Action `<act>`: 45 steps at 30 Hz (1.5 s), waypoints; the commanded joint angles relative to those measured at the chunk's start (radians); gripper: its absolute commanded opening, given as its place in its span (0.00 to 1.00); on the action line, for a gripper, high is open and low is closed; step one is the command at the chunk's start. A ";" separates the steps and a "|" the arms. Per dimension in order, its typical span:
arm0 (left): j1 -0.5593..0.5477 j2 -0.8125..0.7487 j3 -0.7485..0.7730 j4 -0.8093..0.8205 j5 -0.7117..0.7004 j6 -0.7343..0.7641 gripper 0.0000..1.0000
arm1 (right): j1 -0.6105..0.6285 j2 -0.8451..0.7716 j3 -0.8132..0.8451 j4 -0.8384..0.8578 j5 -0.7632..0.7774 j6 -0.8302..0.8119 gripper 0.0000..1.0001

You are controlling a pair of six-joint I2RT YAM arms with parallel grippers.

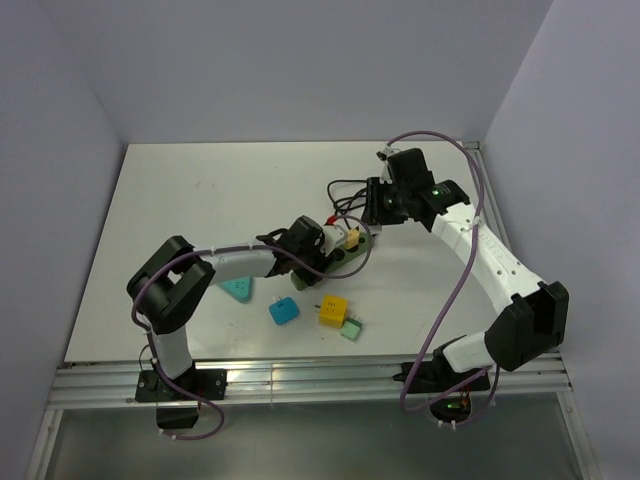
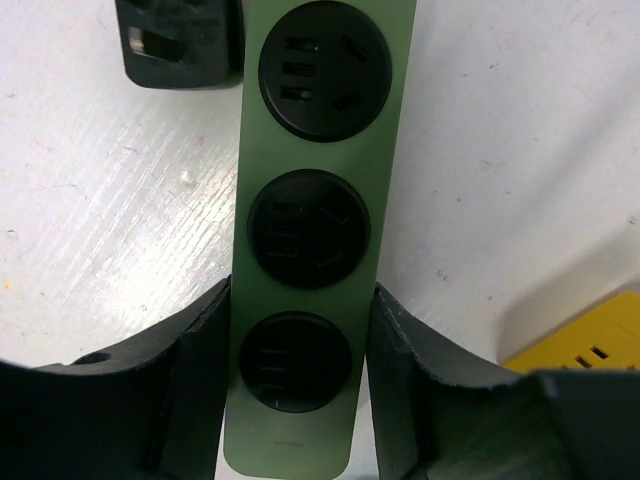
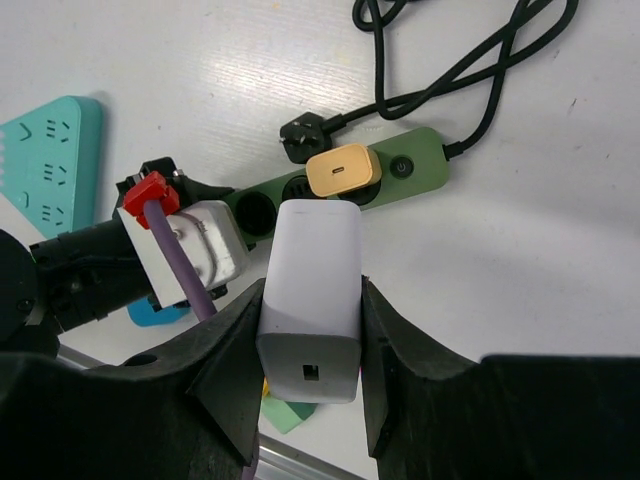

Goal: Insert the plug
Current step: Pick up the socket from the center of the board, then insert the plug into the socket.

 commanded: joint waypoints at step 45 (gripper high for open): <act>0.089 -0.137 -0.082 0.228 0.216 -0.065 0.00 | -0.069 -0.053 -0.002 0.052 -0.083 0.007 0.00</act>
